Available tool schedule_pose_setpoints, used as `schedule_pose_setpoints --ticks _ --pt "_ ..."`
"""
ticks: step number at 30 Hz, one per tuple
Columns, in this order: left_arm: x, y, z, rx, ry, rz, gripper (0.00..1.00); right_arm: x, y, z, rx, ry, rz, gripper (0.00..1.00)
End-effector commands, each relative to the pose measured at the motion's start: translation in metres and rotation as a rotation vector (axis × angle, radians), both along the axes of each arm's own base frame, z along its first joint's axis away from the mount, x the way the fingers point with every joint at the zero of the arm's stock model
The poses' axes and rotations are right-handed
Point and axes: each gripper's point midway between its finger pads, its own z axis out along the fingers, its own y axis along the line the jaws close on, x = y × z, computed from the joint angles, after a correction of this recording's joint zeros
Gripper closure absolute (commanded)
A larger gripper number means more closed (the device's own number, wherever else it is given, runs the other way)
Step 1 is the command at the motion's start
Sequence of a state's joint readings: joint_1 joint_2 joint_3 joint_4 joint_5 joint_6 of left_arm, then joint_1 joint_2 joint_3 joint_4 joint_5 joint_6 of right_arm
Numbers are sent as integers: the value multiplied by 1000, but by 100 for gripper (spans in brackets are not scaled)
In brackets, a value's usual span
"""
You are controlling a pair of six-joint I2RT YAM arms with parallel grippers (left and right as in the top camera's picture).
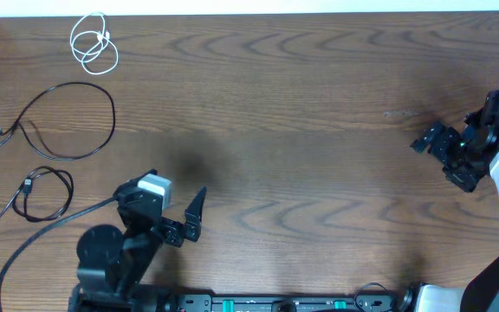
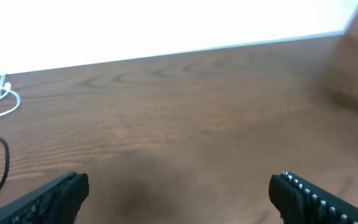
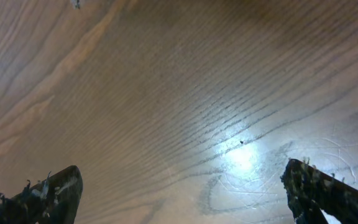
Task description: Untangle cables
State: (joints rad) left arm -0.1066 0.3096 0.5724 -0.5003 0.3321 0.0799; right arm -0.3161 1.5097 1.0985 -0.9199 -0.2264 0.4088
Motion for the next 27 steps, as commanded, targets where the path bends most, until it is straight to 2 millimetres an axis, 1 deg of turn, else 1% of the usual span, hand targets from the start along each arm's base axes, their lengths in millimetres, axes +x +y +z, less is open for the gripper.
schedule_pose_setpoints --ticks 1,6,12,16,21,24,27 --pt "6 17 -11 -93 -6 137 2 1 -3 4 -16 -15 7 1" --pt "16 23 -20 -112 -85 173 2 1 -3 4 -16 -15 7 1" --pt "25 44 -28 -197 -174 282 2 1 -3 4 -17 -14 7 1" --pt "27 52 -36 -202 -208 314 2 1 -3 4 -17 -15 7 1" --pt "29 64 -39 -201 -269 366 2 1 -3 4 -16 -15 7 1" --pt "30 65 -42 -195 -285 370 2 1 -3 4 -16 -15 7 1" --pt "31 61 -47 -188 -279 353 2 1 -3 4 -17 -14 7 1"
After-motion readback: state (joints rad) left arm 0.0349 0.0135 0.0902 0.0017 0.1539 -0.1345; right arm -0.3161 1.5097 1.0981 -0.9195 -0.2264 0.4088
